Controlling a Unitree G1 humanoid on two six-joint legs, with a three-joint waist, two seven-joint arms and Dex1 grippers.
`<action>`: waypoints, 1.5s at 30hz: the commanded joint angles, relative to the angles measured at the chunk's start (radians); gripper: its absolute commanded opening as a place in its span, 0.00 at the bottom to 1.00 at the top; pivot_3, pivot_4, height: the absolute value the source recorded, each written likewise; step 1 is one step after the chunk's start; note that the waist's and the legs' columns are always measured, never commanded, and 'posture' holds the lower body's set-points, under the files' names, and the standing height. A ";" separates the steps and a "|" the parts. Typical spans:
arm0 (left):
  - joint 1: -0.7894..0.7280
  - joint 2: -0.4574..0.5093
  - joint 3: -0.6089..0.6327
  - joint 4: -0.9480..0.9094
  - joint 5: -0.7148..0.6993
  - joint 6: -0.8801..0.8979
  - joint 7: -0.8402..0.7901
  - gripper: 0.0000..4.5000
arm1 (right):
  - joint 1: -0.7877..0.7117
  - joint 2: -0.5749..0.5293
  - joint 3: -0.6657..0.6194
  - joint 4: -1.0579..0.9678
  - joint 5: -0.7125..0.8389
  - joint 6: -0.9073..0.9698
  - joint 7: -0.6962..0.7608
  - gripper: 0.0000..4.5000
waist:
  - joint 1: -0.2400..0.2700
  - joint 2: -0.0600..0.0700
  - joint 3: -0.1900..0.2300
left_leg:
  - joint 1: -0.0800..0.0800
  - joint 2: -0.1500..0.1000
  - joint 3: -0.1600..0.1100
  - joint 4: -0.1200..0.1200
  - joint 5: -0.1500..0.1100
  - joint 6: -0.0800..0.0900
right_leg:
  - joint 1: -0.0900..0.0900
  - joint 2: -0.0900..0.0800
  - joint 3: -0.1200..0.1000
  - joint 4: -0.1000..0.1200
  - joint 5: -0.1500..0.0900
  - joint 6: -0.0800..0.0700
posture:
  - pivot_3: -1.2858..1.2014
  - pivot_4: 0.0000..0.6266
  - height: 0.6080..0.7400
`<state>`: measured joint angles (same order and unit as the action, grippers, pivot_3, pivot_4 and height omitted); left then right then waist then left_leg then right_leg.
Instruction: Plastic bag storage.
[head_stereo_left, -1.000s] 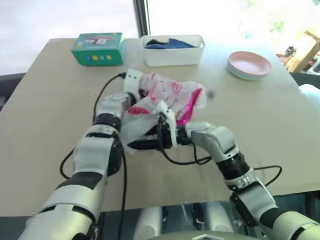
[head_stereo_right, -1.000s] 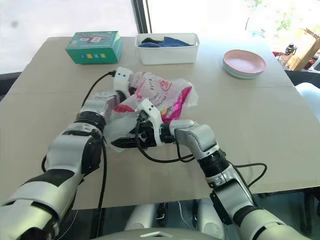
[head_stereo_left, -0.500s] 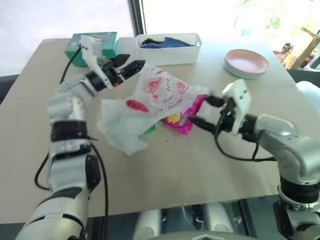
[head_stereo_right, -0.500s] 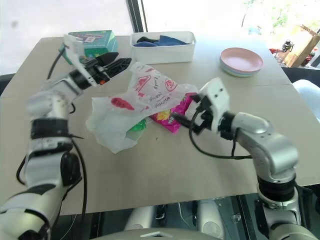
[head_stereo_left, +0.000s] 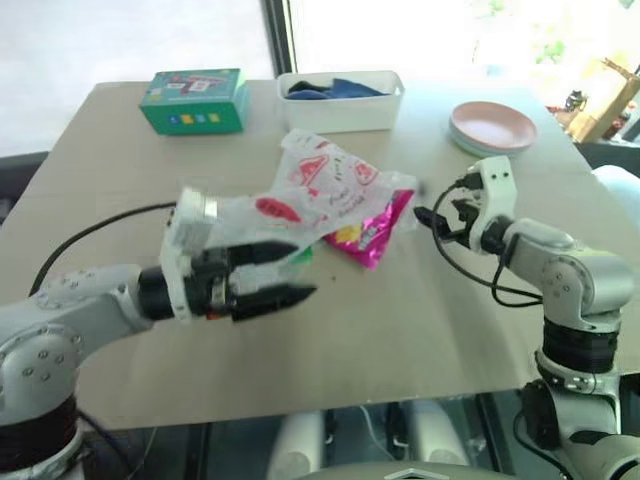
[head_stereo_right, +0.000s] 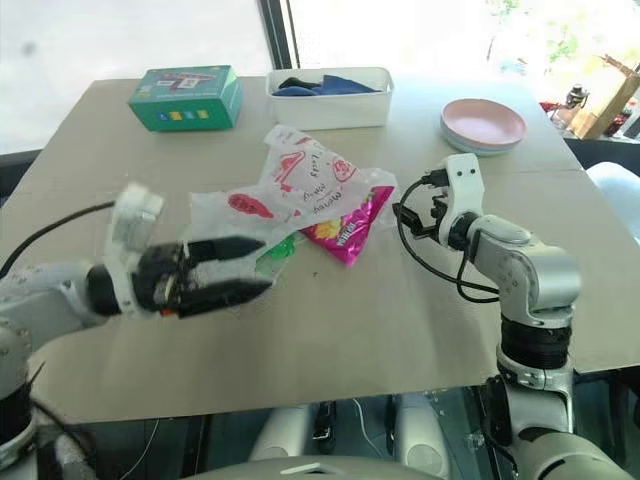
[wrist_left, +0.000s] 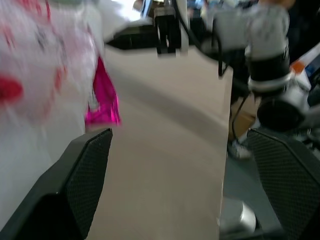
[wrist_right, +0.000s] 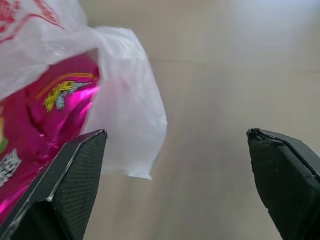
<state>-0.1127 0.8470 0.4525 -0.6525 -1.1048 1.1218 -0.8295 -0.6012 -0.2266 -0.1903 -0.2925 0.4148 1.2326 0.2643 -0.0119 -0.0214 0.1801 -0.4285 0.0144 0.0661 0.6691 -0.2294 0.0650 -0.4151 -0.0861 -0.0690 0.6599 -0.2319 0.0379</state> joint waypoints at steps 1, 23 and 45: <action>0.059 0.061 -0.122 -0.023 0.246 -0.180 0.009 0.99 | -0.047 0.053 -0.042 0.043 0.062 -0.032 0.015 1.00 | 0.001 0.001 0.000 | 0.000 0.000 0.000 0.000 0.000 0.000 | 0.000 0.000 0.000 -0.001 0.000 0.000 | 0.52 0.24 1.00; -0.124 0.098 -0.099 0.393 0.146 -0.254 -0.190 0.01 | -0.134 -0.057 0.052 0.149 0.182 -0.146 0.223 0.00 | -0.002 0.004 0.002 | -0.006 0.002 0.007 -0.003 -0.002 0.003 | -0.008 -0.001 0.002 -0.003 0.000 0.000 | 0.52 0.24 1.00; 0.532 -0.068 0.258 0.039 -0.025 -0.045 0.036 0.87 | -0.258 -0.102 0.011 0.193 0.291 -0.086 0.178 0.00 | -0.024 0.005 0.002 | -0.003 0.004 0.010 -0.005 -0.003 0.003 | -0.008 -0.005 0.008 -0.005 0.000 0.000 | 0.52 0.24 1.00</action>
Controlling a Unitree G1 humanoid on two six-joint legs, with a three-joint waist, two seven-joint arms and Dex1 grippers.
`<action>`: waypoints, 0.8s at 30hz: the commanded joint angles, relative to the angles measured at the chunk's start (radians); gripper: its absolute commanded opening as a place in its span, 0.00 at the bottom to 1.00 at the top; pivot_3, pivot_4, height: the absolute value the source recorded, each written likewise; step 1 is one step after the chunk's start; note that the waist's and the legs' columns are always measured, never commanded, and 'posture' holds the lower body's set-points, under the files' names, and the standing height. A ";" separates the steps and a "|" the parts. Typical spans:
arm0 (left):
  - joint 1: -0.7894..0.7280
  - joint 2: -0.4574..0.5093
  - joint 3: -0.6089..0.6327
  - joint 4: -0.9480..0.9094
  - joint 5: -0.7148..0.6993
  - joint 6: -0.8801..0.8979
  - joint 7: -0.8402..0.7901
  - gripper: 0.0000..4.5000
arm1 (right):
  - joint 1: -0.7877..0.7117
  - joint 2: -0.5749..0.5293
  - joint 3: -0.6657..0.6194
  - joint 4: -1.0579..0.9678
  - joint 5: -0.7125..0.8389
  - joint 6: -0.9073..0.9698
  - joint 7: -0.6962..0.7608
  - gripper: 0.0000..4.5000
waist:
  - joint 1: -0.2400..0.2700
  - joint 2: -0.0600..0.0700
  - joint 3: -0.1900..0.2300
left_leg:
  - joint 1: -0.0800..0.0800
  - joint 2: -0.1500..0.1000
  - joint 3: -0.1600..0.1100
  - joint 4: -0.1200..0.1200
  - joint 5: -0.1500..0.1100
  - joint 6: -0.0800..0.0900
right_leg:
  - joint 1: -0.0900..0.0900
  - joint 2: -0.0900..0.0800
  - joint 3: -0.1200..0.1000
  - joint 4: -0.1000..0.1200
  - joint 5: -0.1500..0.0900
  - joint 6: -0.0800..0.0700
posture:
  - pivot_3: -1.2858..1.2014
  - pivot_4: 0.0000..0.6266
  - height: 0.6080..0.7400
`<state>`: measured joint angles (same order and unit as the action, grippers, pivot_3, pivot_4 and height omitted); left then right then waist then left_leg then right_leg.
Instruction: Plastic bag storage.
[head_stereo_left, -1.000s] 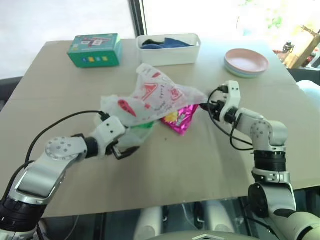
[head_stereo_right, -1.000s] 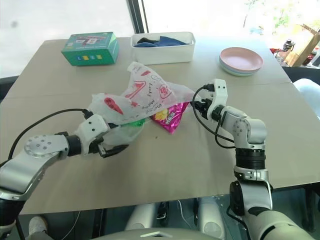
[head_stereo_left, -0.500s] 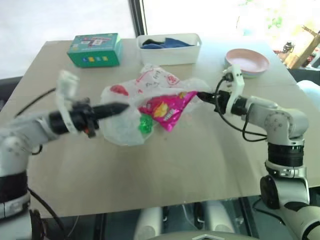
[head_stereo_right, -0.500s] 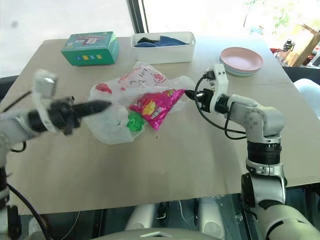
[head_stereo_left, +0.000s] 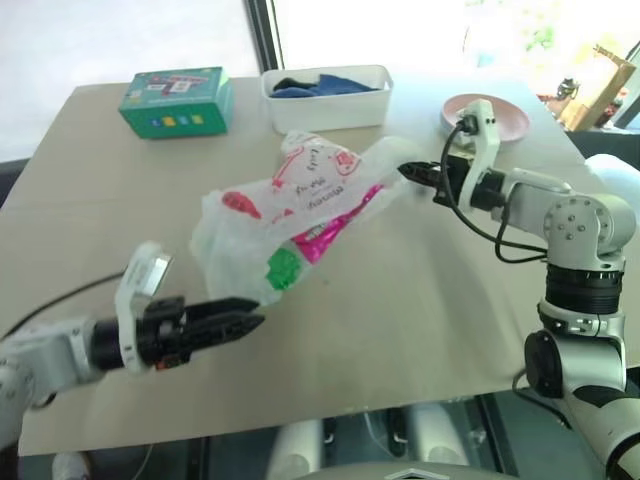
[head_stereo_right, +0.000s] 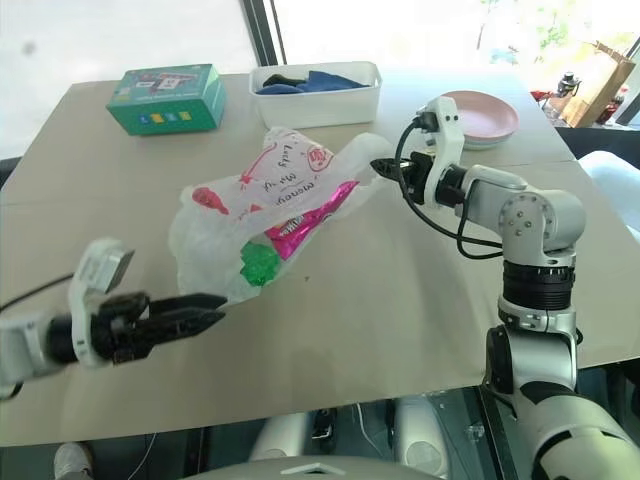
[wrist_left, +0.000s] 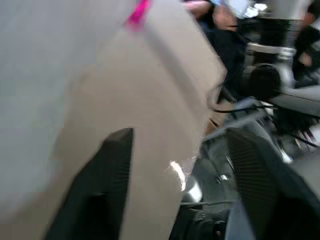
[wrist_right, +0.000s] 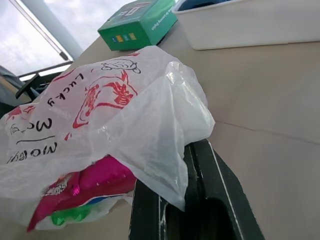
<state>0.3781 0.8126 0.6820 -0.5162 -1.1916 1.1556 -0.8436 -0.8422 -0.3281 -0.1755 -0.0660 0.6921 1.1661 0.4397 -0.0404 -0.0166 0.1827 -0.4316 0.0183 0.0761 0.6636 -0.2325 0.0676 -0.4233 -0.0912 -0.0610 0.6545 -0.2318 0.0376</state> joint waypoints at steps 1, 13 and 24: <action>0.066 -0.069 0.001 -0.135 0.122 -0.130 0.087 0.87 | -0.016 -0.002 -0.003 -0.033 0.016 -0.017 0.005 0.00 | 0.010 0.000 0.000 | -0.001 0.000 -0.001 0.000 0.000 0.000 | 0.000 0.000 -0.001 0.000 0.000 0.000 | 0.52 0.24 1.00; -0.169 -0.478 -0.341 -0.206 0.333 -0.214 0.693 0.87 | 0.001 -0.028 0.002 -0.019 0.013 0.004 0.013 0.00 | 0.030 0.003 -0.002 | -0.001 -0.002 -0.002 0.004 -0.002 0.005 | 0.000 -0.003 -0.001 0.003 0.001 -0.009 | 0.52 0.24 1.00; -0.378 -0.691 -0.238 -0.094 0.180 -0.251 0.951 0.09 | -0.009 -0.057 0.000 -0.002 0.012 0.014 0.013 0.00 | 0.030 0.001 -0.002 | -0.001 -0.001 -0.002 0.005 -0.002 0.006 | 0.002 0.004 -0.003 0.003 0.004 -0.004 | 0.52 0.24 1.00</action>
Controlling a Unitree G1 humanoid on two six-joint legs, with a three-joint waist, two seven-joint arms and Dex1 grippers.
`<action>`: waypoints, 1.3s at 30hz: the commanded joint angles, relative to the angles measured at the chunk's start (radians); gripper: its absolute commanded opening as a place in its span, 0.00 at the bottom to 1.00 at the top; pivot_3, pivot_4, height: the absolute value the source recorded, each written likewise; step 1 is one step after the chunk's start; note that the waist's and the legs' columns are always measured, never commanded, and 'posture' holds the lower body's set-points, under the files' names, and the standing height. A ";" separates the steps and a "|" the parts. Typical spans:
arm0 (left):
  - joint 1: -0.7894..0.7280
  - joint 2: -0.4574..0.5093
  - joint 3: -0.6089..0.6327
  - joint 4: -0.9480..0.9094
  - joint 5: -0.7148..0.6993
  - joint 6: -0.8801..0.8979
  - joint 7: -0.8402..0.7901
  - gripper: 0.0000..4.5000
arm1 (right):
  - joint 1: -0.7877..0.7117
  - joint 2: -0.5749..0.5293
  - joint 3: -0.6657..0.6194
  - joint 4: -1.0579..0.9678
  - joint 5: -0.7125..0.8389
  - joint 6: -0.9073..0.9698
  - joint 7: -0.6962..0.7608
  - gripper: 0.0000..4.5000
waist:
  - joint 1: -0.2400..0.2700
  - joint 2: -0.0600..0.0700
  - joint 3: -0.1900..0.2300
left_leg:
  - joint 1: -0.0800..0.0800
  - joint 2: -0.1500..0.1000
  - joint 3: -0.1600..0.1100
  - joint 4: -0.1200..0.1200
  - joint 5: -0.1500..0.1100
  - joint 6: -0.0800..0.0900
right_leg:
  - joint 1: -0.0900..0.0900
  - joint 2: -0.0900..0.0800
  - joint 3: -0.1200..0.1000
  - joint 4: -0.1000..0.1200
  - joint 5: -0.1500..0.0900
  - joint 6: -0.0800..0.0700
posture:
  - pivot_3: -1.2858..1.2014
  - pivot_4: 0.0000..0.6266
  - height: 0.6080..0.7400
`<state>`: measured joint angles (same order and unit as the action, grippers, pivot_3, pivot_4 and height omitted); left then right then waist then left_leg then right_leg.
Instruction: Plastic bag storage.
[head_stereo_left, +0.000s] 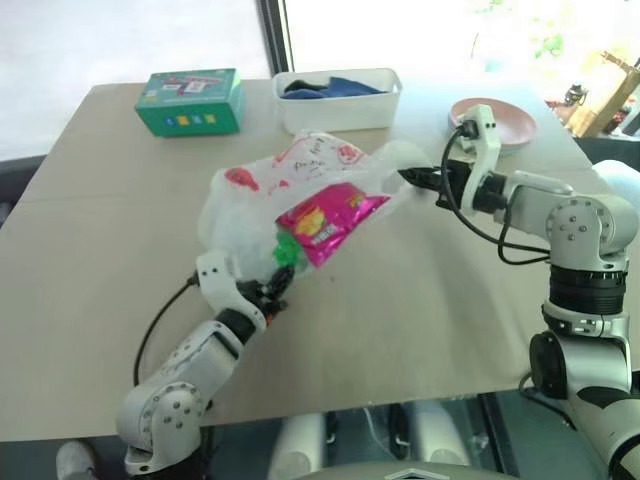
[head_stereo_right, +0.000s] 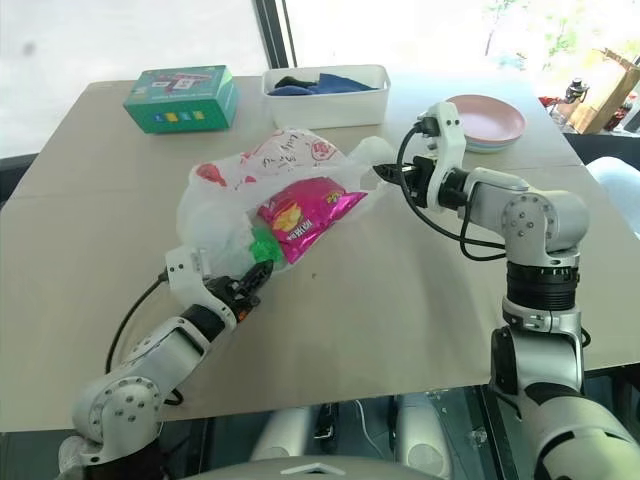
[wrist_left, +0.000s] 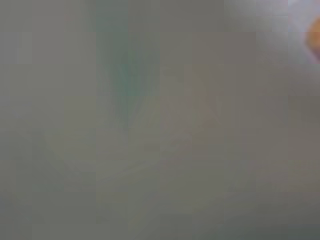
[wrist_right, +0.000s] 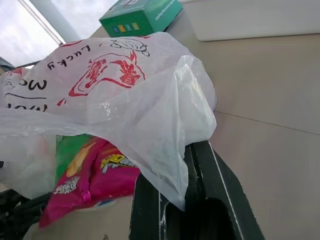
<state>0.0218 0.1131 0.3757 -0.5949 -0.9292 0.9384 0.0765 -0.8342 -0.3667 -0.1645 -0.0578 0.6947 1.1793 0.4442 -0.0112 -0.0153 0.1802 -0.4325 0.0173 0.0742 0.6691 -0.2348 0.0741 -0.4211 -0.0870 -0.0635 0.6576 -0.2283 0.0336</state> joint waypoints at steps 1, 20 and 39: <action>-0.031 0.011 0.110 -0.006 -0.164 -0.053 0.036 0.01 | -0.023 -0.022 -0.017 -0.001 0.013 0.000 0.013 0.00 | 0.001 0.000 0.000 | 0.000 0.000 0.000 0.000 0.000 0.000 | 0.000 0.000 0.000 0.000 0.000 0.000 | 0.52 0.24 1.00; -0.925 0.665 0.149 0.679 -0.796 -0.227 -0.063 0.01 | -0.638 -0.155 -0.253 0.500 0.184 0.032 0.039 0.00 | 0.027 -0.004 0.003 | 0.000 -0.005 -0.001 -0.001 0.002 -0.003 | 0.004 0.002 -0.005 -0.008 0.000 0.004 | 0.52 0.24 1.00; -0.198 0.621 -0.136 0.107 -0.285 -0.115 -0.426 0.99 | 0.266 -0.316 -0.001 -0.364 0.122 0.113 -0.006 0.00 | 0.014 -0.005 -0.003 | 0.005 -0.005 0.001 -0.016 0.001 -0.003 | 0.009 0.000 -0.005 -0.021 -0.002 0.008 | 0.52 0.24 1.00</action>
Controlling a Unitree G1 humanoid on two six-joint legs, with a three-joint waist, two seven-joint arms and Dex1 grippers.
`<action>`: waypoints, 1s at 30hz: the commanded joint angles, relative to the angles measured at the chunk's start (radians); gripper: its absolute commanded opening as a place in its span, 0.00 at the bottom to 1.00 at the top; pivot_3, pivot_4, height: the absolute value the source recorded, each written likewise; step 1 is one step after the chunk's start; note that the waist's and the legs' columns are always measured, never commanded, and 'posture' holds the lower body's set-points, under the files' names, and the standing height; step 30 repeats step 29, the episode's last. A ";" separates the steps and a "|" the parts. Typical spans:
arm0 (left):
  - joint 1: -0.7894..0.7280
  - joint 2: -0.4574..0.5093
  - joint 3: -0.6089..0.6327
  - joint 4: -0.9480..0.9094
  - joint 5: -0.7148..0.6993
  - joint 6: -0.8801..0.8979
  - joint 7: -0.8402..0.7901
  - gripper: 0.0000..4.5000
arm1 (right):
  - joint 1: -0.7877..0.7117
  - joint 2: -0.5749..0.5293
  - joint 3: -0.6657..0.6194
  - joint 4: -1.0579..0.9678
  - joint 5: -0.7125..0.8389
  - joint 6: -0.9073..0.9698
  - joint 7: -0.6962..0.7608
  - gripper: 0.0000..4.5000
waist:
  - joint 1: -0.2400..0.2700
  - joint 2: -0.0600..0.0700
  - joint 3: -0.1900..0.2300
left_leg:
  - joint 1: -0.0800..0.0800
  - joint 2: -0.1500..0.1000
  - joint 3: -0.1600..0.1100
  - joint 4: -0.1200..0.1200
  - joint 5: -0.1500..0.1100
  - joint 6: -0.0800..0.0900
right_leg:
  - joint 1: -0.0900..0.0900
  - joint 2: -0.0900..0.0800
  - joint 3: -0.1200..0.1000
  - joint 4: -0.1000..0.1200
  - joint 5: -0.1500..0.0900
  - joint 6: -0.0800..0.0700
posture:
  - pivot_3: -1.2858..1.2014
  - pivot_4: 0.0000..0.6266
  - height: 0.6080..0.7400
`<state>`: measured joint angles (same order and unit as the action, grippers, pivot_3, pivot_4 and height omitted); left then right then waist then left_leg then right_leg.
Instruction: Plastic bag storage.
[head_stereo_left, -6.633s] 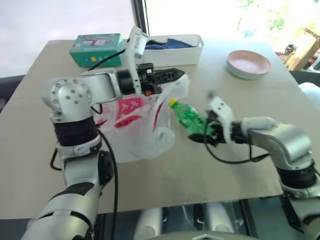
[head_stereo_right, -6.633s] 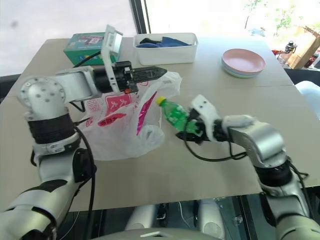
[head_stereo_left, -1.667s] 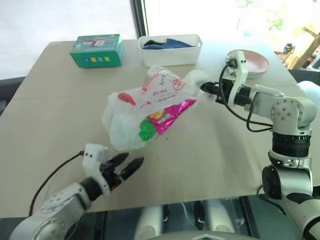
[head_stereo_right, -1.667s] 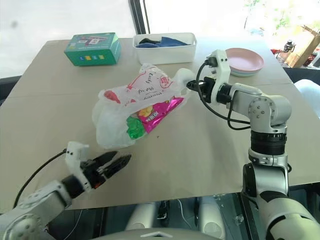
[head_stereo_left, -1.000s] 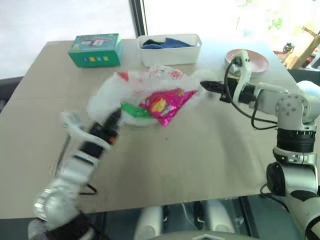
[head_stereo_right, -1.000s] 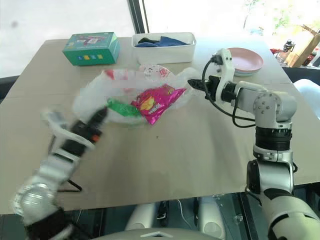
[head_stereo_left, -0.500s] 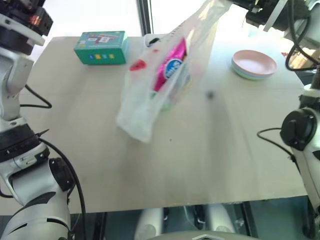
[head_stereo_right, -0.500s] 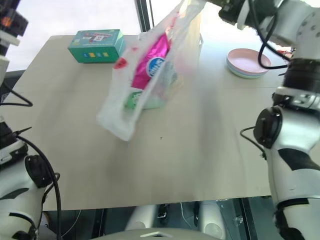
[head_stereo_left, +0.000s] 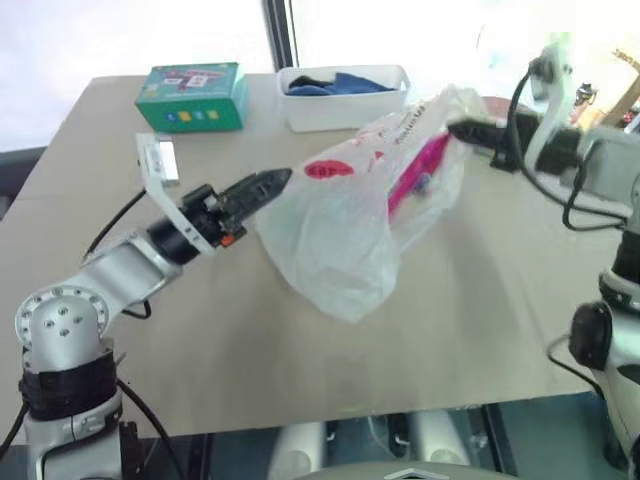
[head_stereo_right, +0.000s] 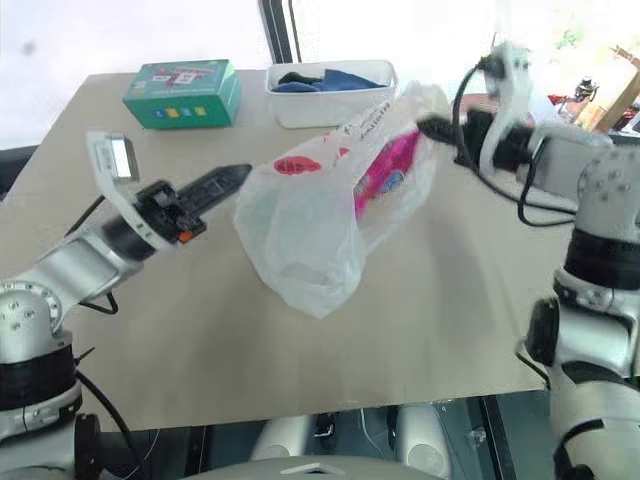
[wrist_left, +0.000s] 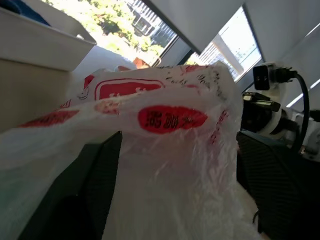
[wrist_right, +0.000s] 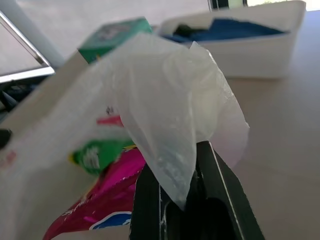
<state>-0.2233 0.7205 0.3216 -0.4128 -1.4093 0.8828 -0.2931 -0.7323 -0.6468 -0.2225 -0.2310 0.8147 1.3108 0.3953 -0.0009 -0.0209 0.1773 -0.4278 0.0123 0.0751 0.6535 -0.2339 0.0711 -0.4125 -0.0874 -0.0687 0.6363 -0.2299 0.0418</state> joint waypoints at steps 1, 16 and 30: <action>0.062 0.002 -0.089 -0.076 0.222 -0.078 -0.070 0.99 | 0.237 -0.053 0.071 -0.252 -0.014 -0.062 0.054 0.00 | 0.005 0.001 0.000 | -0.001 -0.001 0.000 0.000 0.000 0.000 | 0.000 -0.001 0.000 0.000 0.000 0.000 | 0.52 0.24 1.00; 0.355 0.111 0.149 -0.120 0.398 -0.206 -0.416 1.00 | 0.996 -0.084 -0.447 -0.639 -0.061 -0.612 0.372 0.80 | 0.015 0.004 0.002 | 0.002 0.004 0.002 0.003 0.001 -0.002 | -0.002 0.001 0.003 0.004 0.000 0.000 | 0.52 0.24 1.00; 0.593 0.069 0.248 -0.148 0.562 -0.307 -0.488 1.00 | 1.285 -0.075 -0.614 -0.375 -0.219 -0.915 0.610 0.80 | 0.015 0.002 -0.001 | 0.003 0.006 0.001 0.004 -0.004 -0.001 | -0.001 -0.002 0.007 0.004 -0.003 -0.005 | 0.52 0.24 1.00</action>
